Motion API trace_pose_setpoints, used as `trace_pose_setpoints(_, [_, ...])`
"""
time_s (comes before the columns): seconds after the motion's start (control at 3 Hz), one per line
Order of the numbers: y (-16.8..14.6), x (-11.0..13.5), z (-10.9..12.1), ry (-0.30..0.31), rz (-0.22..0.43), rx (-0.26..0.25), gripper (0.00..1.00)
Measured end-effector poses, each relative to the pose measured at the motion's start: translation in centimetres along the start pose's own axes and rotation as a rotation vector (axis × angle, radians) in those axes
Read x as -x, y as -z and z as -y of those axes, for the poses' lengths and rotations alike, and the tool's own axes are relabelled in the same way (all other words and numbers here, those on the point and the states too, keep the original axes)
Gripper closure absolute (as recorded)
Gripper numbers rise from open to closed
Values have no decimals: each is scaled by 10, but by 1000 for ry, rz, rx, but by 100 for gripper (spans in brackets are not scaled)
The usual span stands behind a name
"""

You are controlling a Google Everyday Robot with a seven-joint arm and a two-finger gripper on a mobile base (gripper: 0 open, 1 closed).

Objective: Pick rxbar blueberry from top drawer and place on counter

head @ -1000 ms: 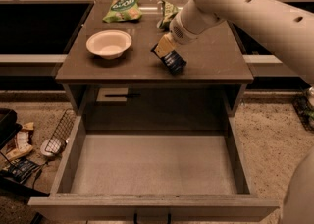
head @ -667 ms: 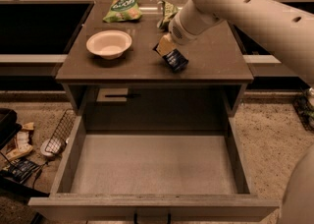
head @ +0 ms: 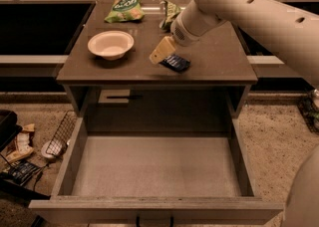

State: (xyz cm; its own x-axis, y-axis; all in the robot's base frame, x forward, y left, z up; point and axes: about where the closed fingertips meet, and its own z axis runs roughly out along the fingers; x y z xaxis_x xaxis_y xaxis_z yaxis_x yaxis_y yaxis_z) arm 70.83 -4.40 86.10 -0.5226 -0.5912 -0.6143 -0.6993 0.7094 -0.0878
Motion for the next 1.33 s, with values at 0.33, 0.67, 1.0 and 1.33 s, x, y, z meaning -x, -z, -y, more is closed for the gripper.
trace_pose_setpoints(0.33, [0,0,0,0,0,0,0])
trace_pose_setpoints(0.67, [40,21,6,28,71,-17,0])
trace_pose_setpoints(1.0, [119,43,16,48,199,-67,0])
trace_pose_setpoints(1.33, [201,42,18,8,365,-121,0])
